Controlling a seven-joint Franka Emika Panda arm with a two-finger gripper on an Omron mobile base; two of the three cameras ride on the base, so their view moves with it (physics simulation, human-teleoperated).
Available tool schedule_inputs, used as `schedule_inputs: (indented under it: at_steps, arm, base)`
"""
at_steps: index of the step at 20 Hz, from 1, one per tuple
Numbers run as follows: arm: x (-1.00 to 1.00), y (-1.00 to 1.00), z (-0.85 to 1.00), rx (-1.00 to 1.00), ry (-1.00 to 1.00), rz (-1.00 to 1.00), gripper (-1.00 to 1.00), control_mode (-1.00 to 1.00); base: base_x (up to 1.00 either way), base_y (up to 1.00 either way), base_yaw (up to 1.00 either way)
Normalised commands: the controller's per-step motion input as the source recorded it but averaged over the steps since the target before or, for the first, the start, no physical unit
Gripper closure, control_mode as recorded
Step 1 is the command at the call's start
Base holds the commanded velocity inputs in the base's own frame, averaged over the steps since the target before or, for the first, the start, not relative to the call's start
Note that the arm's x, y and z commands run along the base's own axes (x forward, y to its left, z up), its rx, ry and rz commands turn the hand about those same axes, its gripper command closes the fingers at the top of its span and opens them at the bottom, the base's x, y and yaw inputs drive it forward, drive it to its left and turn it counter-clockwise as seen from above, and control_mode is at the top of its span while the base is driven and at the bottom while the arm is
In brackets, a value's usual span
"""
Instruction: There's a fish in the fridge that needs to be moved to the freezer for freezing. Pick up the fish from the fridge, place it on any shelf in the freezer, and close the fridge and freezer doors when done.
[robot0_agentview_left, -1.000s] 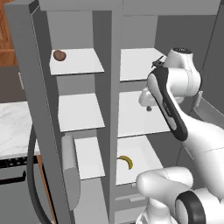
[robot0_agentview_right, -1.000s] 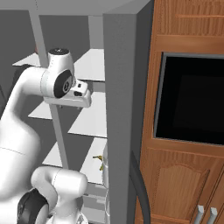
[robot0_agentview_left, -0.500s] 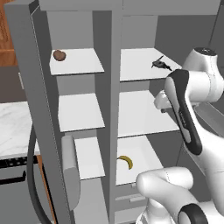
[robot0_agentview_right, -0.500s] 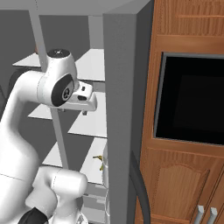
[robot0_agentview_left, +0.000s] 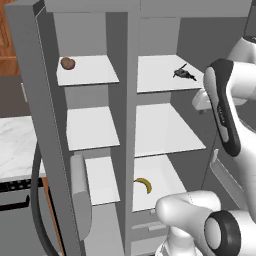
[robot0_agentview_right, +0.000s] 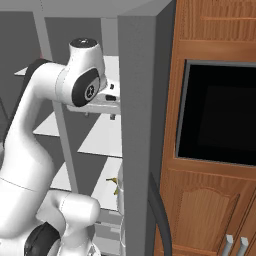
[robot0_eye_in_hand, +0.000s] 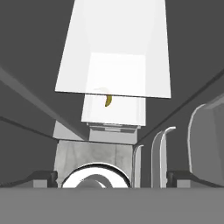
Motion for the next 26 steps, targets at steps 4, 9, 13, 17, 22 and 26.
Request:
schedule_inputs:
  at_steps: [4, 9, 13, 17, 22, 26]
  arm:
    - [0.39, 0.0, 0.23, 0.0, -0.15, 0.0, -1.0, -1.0]
    - [0.5, 0.0, 0.12, 0.0, -0.19, 0.0, -1.0, -1.0]
    - [0.62, -0.05, 0.04, 0.0, -0.01, 0.0, -1.0, -1.0]
    - [0.68, -0.04, 0.0, 0.0, 0.0, 0.0, -1.0, -1.0]
    - [0.57, -0.24, 0.05, 0.0, 0.0, 0.0, -1.0, -1.0]
    - [0.51, -0.23, 0.01, 0.0, 0.0, 0.0, -1.0, -1.0]
  base:
    - [0.0, 0.0, 0.0]
    - [0.0, 0.0, 0.0]
    - [0.0, 0.0, 0.0]
    - [0.0, 0.0, 0.0]
    - [0.0, 0.0, 0.0]
    - [0.0, 0.0, 0.0]
